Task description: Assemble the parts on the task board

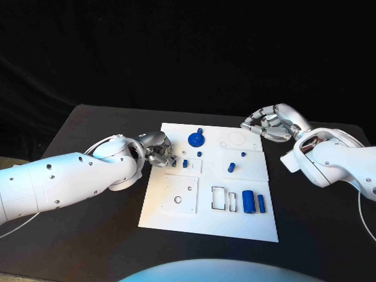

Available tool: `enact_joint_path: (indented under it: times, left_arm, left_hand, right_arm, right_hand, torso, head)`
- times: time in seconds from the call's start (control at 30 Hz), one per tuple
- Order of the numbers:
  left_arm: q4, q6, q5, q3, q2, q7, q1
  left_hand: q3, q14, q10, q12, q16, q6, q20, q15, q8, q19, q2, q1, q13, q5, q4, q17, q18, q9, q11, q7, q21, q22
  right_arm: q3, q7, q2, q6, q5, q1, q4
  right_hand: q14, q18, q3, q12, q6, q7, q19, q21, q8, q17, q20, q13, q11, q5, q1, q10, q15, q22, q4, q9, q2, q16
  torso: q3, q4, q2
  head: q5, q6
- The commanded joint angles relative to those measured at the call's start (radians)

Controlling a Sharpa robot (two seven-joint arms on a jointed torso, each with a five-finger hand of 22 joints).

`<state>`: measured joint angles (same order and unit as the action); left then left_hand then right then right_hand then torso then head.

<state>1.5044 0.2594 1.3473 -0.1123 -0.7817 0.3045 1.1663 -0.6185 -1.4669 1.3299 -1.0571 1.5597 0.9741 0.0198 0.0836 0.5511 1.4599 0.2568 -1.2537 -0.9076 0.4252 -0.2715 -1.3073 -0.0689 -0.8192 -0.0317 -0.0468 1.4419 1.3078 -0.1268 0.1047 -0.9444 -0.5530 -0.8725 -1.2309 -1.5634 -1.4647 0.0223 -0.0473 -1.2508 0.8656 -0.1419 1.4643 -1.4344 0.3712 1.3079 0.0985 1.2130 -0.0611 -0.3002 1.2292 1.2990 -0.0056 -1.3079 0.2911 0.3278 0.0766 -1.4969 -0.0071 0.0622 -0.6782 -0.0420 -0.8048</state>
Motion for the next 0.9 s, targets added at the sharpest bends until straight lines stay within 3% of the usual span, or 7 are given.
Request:
enact_joint_path:
  times: [0.03,0.9]
  left_arm:
    - [0.004,-0.026,0.002,0.000,0.002,0.004,-0.001]
    - [0.010,-0.040,0.001,-0.001,-0.004,0.028,-0.001]
  left_hand:
    - [-0.191,-0.101,0.006,-0.006,0.006,0.006,-0.003,0.006,0.006,0.009,0.000,-0.008,-0.001,0.004,0.188,-0.254,0.018,0.000,0.000,0.000,0.004,0.049]
    - [-0.194,-0.102,0.008,-0.007,0.007,0.008,-0.004,0.007,0.007,0.009,0.004,-0.007,-0.002,0.004,0.189,-0.255,0.018,0.000,-0.001,0.001,0.004,0.050]
  right_arm:
    - [0.000,0.008,0.000,0.006,-0.003,0.001,-0.001]
    - [0.000,0.009,0.000,0.006,-0.003,0.001,0.001]
  right_hand:
    - [-0.066,0.015,0.007,-0.001,-0.004,0.003,0.026,0.005,0.006,0.075,-0.005,0.001,0.003,-0.003,-0.007,-0.002,-0.008,-0.175,0.000,-0.001,-0.004,0.005]
    - [-0.066,0.015,0.007,-0.001,-0.004,0.003,0.026,0.005,0.006,0.075,-0.005,0.001,0.003,-0.003,-0.007,-0.002,-0.008,-0.175,0.000,-0.001,-0.004,0.005]
  torso:
    - [0.0002,0.0003,0.000]
    - [-0.0004,0.0006,0.000]
  head:
    - [0.000,0.000]
    - [0.000,-0.001]
